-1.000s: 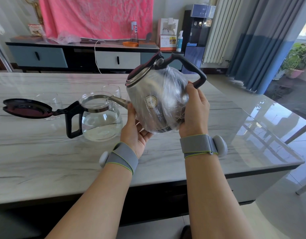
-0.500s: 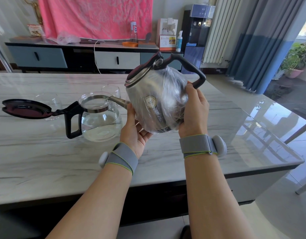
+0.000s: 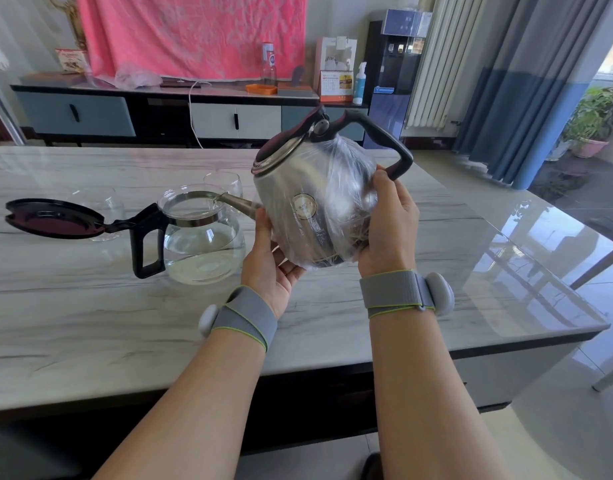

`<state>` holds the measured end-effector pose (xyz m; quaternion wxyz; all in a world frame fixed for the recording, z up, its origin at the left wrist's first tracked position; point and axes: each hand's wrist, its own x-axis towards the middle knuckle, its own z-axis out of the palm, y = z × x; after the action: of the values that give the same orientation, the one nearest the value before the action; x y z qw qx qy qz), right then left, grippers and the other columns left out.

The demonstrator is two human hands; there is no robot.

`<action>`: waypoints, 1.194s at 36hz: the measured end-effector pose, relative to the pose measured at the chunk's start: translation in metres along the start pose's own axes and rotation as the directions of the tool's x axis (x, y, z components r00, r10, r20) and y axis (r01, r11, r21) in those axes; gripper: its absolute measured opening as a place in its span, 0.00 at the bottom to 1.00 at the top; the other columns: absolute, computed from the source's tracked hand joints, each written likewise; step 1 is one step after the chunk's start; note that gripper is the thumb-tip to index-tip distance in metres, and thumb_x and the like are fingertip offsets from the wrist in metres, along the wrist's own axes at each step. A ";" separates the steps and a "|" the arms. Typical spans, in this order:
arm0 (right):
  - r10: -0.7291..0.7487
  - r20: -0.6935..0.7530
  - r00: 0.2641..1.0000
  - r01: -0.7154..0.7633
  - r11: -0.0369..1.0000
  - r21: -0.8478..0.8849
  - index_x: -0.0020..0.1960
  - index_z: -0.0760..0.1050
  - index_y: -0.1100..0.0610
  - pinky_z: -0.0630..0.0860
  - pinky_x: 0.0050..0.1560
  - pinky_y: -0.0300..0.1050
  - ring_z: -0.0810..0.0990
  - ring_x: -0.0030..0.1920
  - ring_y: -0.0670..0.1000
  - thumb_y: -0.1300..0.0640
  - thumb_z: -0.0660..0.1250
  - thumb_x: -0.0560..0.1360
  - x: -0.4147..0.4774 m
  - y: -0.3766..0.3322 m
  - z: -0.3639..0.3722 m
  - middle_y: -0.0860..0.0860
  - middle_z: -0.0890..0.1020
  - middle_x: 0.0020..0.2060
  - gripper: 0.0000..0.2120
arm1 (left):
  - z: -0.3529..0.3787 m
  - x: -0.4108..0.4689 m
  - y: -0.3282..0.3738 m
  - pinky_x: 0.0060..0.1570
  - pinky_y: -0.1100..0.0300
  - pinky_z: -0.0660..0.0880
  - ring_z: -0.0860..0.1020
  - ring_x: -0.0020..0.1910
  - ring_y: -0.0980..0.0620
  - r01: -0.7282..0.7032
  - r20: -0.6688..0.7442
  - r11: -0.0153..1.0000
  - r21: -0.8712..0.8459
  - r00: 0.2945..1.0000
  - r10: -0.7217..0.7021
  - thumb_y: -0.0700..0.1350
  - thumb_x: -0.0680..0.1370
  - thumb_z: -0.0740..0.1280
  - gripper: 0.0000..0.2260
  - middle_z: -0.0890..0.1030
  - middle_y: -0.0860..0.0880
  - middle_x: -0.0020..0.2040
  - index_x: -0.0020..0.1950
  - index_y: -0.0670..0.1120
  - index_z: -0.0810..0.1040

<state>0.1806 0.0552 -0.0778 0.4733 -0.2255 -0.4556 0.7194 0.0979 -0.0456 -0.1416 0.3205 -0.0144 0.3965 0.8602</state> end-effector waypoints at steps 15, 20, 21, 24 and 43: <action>0.092 -0.043 0.995 -0.094 0.994 -0.047 0.49 0.83 0.51 0.79 0.60 0.54 0.82 0.53 0.54 0.52 0.67 0.83 0.001 0.008 -0.003 0.50 0.84 0.47 0.08 | 0.002 0.002 0.000 0.56 0.51 0.82 0.78 0.48 0.49 -0.049 -0.096 0.997 0.064 0.994 0.055 0.64 0.75 0.70 0.19 0.81 0.45 0.48 0.48 0.48 0.81; 0.126 -0.062 0.990 -0.129 0.991 -0.033 0.47 0.82 0.52 0.78 0.55 0.51 0.81 0.50 0.53 0.53 0.65 0.84 0.001 0.012 -0.004 0.50 0.83 0.46 0.10 | 0.005 -0.001 0.002 0.57 0.51 0.81 0.85 0.48 0.50 -0.091 -0.104 0.990 0.107 0.989 0.102 0.61 0.78 0.68 0.16 0.86 0.45 0.53 0.52 0.49 0.81; 0.134 -0.066 0.989 -0.137 0.990 -0.033 0.46 0.81 0.51 0.78 0.54 0.51 0.80 0.49 0.53 0.53 0.65 0.84 0.001 0.013 -0.004 0.49 0.82 0.45 0.10 | 0.005 -0.001 0.003 0.57 0.51 0.81 0.85 0.49 0.50 -0.096 -0.101 0.989 0.113 0.989 0.108 0.61 0.78 0.68 0.15 0.86 0.45 0.53 0.52 0.49 0.81; 0.172 -0.082 0.982 -0.174 0.984 -0.021 0.44 0.79 0.52 0.76 0.51 0.49 0.79 0.46 0.52 0.54 0.64 0.84 0.002 0.015 -0.006 0.48 0.80 0.41 0.11 | 0.004 -0.003 0.003 0.57 0.51 0.81 0.84 0.52 0.50 -0.110 -0.084 0.983 0.146 0.989 0.123 0.60 0.80 0.66 0.13 0.86 0.46 0.53 0.50 0.51 0.81; 0.278 -0.208 0.938 -0.278 0.960 0.027 0.46 0.75 0.56 0.70 0.39 0.44 0.71 0.36 0.51 0.56 0.61 0.84 0.007 0.041 -0.014 0.50 0.73 0.36 0.09 | -0.004 0.011 -0.005 0.52 0.58 0.78 0.82 0.52 0.54 -0.256 -0.045 0.935 0.244 0.960 0.275 0.51 0.83 0.63 0.08 0.85 0.55 0.48 0.52 0.51 0.80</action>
<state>0.1689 0.0621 -0.1195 0.4121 -0.3627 -0.3677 0.7506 0.0908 -0.0402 -0.1505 0.1849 0.0437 0.5066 0.8410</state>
